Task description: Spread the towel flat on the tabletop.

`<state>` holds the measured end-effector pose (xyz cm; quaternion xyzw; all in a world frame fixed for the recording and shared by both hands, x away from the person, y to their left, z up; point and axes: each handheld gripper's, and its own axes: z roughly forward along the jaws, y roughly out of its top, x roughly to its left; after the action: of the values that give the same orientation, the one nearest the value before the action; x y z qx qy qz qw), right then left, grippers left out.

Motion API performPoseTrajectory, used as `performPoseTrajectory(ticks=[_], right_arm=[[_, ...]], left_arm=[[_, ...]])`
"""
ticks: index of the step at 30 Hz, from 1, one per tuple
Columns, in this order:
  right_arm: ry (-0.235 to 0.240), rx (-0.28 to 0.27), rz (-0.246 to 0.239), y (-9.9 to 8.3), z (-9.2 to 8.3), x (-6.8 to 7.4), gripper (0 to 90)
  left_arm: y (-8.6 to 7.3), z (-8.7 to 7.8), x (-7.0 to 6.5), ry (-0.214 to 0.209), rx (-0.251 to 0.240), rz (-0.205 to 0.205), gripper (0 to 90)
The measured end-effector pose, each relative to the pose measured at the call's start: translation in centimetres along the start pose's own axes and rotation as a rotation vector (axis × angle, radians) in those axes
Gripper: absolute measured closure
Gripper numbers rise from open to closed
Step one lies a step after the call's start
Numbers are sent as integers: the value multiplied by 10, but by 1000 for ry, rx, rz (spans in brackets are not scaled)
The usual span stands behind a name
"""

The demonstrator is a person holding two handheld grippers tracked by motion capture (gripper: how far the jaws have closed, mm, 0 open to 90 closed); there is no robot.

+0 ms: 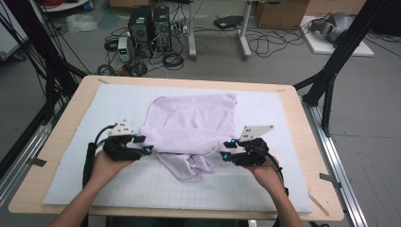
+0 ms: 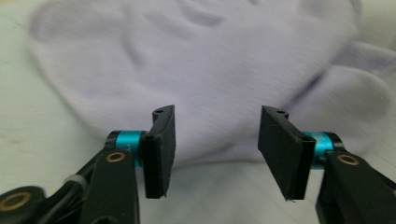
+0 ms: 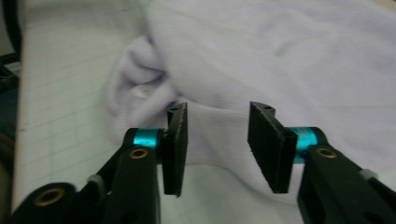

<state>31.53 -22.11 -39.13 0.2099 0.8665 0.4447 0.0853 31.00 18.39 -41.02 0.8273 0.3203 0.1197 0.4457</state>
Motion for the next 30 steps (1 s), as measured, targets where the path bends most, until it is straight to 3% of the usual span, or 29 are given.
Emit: performPoseTrajectory(ticks=[1, 3, 9, 12, 13, 14, 16, 17, 19, 21, 25, 30], right_arm=[[45, 4, -3, -5, 9, 11, 525], [63, 17, -18, -7, 17, 19, 516], [100, 52, -22, -11, 35, 27, 518], [89, 104, -29, -13, 51, 26, 587], [89, 104, -29, -13, 51, 26, 587], [82, 139, -49, -14, 60, 26, 677], [76, 147, -63, -15, 64, 26, 795], [83, 144, -65, -15, 64, 25, 831], [120, 140, -46, -16, 60, 22, 856], [120, 142, -48, -16, 58, 22, 859], [89, 111, -78, -15, 30, 23, 860], [66, 76, -65, -15, 3, 22, 861]], left_arm=[[-4, 5, -9, -18, 11, 13, 411], [-7, 18, -27, -62, 35, 41, 395], [-4, 41, -45, -105, 88, 100, 422], [-3, 62, -56, -120, 129, 128, 545], [-3, 62, -56, -120, 129, 128, 572], [-2, 64, -58, -101, 115, 140, 661], [1, 67, -58, -120, 121, 149, 835], [1, 67, -58, -120, 121, 149, 869], [1, 64, -54, -143, 132, 147, 882], [0, 58, -52, -149, 138, 157, 883], [-3, 32, -45, -133, 119, 153, 886], [-3, -4, -33, -102, 74, 130, 886]])
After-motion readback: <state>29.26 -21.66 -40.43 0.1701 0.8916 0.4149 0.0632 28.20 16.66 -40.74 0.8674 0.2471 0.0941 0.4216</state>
